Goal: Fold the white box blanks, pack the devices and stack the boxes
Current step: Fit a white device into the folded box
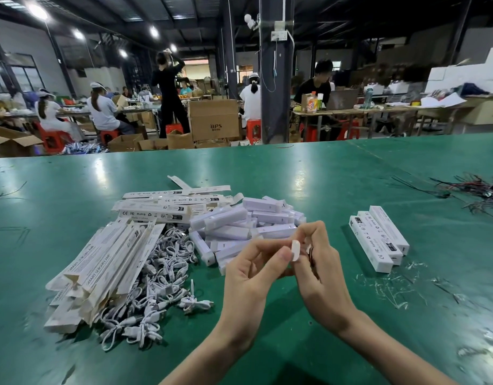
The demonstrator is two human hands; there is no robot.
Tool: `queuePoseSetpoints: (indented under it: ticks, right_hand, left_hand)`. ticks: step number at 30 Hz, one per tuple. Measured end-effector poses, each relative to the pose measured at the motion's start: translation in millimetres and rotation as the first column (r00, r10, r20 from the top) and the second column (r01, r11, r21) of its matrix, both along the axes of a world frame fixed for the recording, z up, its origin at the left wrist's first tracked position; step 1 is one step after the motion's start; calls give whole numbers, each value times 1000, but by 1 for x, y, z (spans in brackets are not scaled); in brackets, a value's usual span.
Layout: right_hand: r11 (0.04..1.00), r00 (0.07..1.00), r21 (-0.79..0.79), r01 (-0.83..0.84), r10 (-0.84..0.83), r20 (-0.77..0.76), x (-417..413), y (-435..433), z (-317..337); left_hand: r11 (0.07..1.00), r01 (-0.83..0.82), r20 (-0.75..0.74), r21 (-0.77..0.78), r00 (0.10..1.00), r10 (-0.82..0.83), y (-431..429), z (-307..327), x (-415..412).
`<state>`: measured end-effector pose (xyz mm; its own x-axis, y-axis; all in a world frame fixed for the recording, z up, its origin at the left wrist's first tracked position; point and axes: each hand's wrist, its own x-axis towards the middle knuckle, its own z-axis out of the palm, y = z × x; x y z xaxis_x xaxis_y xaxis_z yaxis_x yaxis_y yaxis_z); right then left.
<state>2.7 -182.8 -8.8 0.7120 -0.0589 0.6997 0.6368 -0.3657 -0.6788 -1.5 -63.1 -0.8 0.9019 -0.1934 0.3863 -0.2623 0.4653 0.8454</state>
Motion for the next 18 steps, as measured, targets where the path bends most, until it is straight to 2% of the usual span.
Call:
queuePoseSetpoints:
  ticks: [11, 18]
  right_hand:
    - [988, 998, -141, 65, -63, 16, 2, 2, -5]
    - [961, 998, -273, -53, 46, -31, 3, -3, -5]
  left_hand:
    - [986, -148, 21, 76, 989, 147, 2, -3, 2]
    - [965, -236, 59, 112, 971, 231, 6, -2, 5]
